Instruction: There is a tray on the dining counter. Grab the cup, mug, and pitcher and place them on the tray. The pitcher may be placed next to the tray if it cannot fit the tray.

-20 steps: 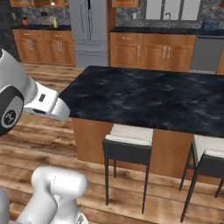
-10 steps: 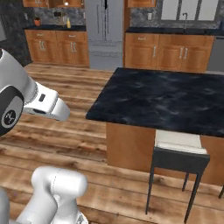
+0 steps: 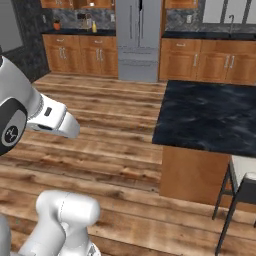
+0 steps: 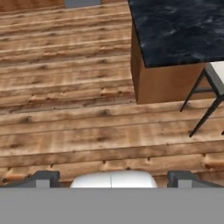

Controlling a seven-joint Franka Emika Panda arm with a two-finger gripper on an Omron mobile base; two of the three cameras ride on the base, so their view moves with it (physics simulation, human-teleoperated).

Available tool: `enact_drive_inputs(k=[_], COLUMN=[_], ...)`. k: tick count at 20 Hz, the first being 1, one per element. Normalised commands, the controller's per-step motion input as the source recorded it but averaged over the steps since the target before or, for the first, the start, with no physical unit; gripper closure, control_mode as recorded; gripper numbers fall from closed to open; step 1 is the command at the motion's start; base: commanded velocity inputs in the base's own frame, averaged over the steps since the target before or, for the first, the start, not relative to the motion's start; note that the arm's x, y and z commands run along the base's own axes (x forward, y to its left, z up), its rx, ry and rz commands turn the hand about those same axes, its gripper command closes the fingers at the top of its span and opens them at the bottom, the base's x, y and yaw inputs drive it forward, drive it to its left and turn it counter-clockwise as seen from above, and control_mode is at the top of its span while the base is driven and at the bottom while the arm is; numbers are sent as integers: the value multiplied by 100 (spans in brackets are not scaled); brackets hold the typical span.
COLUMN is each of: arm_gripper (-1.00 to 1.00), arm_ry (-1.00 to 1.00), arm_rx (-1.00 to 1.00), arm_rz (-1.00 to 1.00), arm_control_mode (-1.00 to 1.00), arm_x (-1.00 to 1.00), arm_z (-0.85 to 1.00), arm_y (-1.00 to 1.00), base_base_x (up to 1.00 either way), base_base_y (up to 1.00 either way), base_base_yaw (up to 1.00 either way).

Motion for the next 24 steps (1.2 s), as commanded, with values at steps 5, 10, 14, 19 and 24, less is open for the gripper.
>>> enact_drive_inputs(k=[5, 10, 14, 19, 24], arm_gripper=[-100, -100, -100, -100, -100], arm_ry=[0, 0, 0, 0, 0], arm_rx=[0, 0, 0, 0, 0], arm_rz=[0, 0, 0, 0, 0], arm_control_mode=[100, 100, 100, 100, 100], arm_x=[0, 0, 0, 0, 0], arm_z=[0, 0, 0, 0, 0], arm_y=[0, 0, 0, 0, 0], base_base_x=[17, 27, 100, 100, 100], base_base_y=[100, 100, 100, 100, 99], base_base_yaw=[0, 0, -6, -10, -8])
